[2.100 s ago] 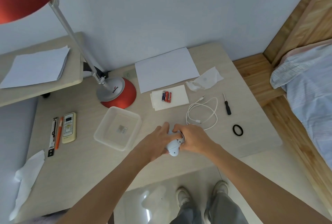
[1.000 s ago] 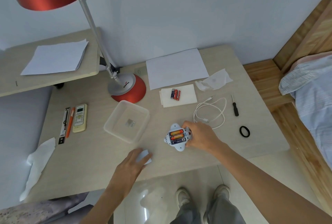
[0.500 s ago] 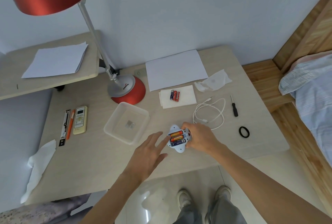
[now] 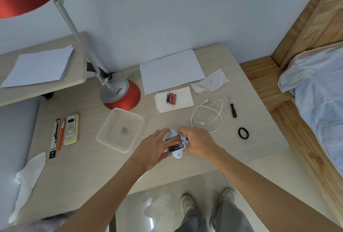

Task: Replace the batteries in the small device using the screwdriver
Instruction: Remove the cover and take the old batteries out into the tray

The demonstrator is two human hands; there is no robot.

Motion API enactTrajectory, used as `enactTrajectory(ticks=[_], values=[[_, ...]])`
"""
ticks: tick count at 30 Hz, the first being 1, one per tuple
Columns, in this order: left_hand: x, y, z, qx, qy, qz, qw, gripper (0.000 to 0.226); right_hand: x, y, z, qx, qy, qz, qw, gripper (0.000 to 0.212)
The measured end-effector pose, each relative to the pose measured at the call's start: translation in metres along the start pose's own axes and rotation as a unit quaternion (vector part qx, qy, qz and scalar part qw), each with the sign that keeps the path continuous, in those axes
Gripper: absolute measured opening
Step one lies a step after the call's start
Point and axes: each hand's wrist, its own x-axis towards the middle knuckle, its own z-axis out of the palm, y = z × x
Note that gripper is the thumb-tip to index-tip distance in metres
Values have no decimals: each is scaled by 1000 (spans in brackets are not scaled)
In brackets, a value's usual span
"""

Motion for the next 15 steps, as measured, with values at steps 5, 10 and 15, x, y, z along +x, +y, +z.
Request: enactTrajectory(ticks=[5, 10, 15], values=[[9, -3, -2, -2, -18, 2, 1000, 71, 1, 0, 0, -3, 3, -4, 1000, 51], [17, -5, -5, -5, -41, -12, 999, 73, 2, 1, -1, -8, 1, -10, 1000, 47], [28, -2, -5, -22, -60, -18, 998, 74, 2, 3, 0, -5, 2, -13, 1000, 49]])
